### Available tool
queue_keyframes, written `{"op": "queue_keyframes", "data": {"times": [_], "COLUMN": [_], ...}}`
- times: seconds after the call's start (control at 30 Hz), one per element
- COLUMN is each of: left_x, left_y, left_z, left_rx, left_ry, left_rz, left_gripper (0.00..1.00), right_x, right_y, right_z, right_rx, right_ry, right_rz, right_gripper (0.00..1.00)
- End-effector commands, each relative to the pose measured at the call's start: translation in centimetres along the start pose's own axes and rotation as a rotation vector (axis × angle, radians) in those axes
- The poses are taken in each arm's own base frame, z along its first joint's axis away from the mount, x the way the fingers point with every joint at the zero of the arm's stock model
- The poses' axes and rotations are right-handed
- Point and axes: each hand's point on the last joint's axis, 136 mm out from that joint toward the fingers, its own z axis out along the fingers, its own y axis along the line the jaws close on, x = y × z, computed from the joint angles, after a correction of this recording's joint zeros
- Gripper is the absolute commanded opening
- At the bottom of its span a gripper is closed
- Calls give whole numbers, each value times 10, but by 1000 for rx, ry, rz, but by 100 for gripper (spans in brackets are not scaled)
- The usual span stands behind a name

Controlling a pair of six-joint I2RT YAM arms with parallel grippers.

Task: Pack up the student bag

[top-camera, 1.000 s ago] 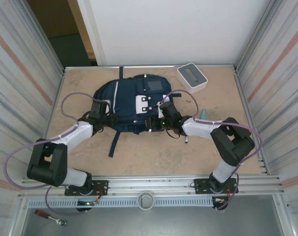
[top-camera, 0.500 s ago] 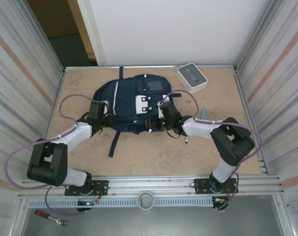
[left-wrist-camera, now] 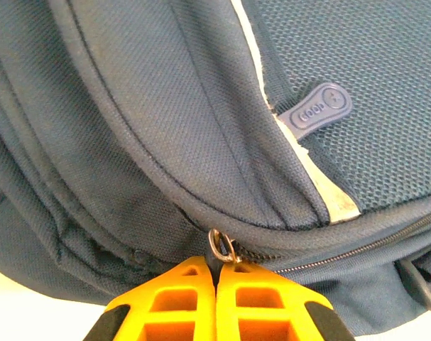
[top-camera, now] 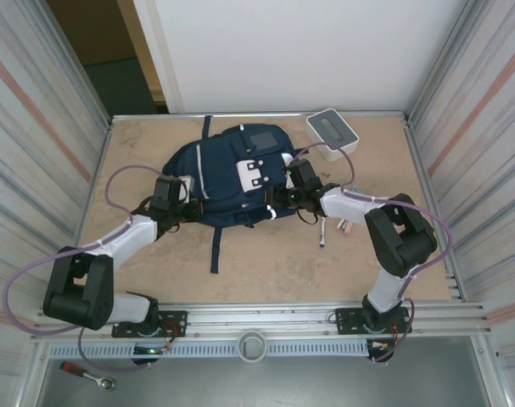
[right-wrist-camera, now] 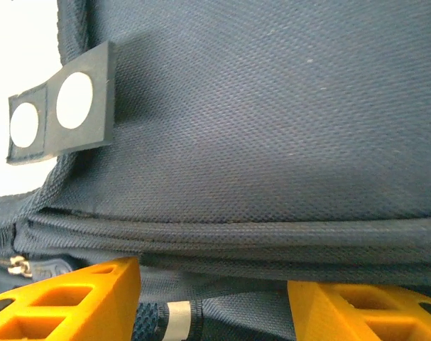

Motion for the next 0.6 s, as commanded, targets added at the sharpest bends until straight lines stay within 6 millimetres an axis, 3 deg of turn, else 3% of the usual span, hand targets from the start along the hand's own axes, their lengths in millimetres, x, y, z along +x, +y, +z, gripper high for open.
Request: {"op": "queue_keyframes", "data": {"times": [0.0, 0.17, 0.27, 0.37, 0.47, 0.57], "left_x": [10, 6, 5, 9, 12, 15], "left_y": [-12, -43, -50, -53, -54, -58], "left_z": [-10, -21, -26, -28, -26, -22], "left_rx": [18, 82, 56, 19, -12, -18], "left_ry": [6, -43, -66, -58, -64, -63], "left_rz": [55, 84, 102, 129, 149, 168], "left_gripper": [0, 0, 0, 0, 0, 0], "right_x": [-7, -11, 4, 26, 43, 46], "right_y": [-31, -14, 5, 27, 50, 75], "right_z": [-4, -21, -35, -47, -51, -48], "right_rx": [126, 68, 3, -48, -83, -147], "right_ry": [15, -1, 3, 7, 4, -2], "right_rz": [6, -5, -28, -64, -114, -124], "right_gripper": [57, 58, 61, 71, 78, 80]}}
